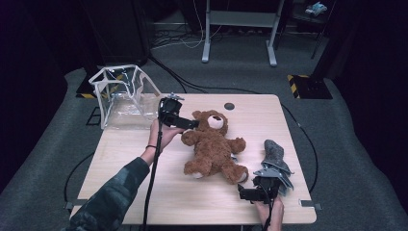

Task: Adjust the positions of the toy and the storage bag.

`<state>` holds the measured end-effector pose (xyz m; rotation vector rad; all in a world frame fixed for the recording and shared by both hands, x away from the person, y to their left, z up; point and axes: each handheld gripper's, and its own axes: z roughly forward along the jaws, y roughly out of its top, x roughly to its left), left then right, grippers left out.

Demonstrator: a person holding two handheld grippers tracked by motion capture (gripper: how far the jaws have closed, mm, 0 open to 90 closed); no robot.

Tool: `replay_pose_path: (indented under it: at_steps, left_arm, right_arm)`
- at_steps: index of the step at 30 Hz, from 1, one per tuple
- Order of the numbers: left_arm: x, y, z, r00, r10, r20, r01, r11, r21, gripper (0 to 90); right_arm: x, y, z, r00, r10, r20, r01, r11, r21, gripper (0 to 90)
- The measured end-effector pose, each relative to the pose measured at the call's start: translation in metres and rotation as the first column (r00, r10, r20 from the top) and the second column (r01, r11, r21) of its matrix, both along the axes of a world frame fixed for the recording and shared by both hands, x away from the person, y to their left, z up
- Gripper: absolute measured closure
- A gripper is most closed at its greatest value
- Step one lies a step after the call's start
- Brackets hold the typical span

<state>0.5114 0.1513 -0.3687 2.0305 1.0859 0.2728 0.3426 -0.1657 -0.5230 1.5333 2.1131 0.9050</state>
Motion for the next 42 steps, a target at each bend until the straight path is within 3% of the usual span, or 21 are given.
replay_pose_path:
  at_steps: [6,11,17,26,31,35,42]
  left_arm:
    - [-0.005,-0.037,0.001,0.9999,-0.015,-0.009,0.015,0.9997,0.02,0.0]
    - [-0.004,-0.063,-0.008,0.9989,0.0,-0.047,0.001,0.9999,0.016,0.0]
    - [0.006,-0.079,-0.023,0.9932,0.062,-0.099,-0.058,0.9975,0.041,0.0]
    - [0.015,-0.1,-0.036,0.9842,0.115,-0.134,-0.108,0.9923,0.06,0.1]
    - [0.02,-0.109,-0.054,0.9748,0.17,-0.144,-0.158,0.983,0.094,0.5]
    - [0.024,-0.11,-0.062,0.9716,0.206,-0.117,-0.19,0.9732,0.129,0.0]
    - [0.03,-0.111,-0.065,0.97,0.223,-0.097,-0.202,0.9606,0.191,0.2]
  right_arm:
    - [0.001,0.004,-0.004,1.0,-0.006,0.007,0.006,0.9984,-0.056,0.0]
    - [0.003,0.003,-0.008,0.9984,-0.011,0.055,0.013,0.9988,-0.047,0.0]
    - [0.003,0.0,-0.008,0.9984,-0.002,0.056,0.005,0.9989,-0.047,0.0]
    - [0.005,-0.001,-0.008,0.9986,0.0,0.053,0.002,0.9992,-0.039,0.0]
    - [0.005,-0.001,-0.008,0.9984,-0.004,0.056,0.007,0.9992,-0.04,0.0]
    - [0.005,-0.001,-0.008,0.9984,-0.004,0.057,0.007,0.9992,-0.04,0.0]
    - [0.005,0.0,-0.008,0.9984,-0.007,0.057,0.009,0.9991,-0.041,0.0]
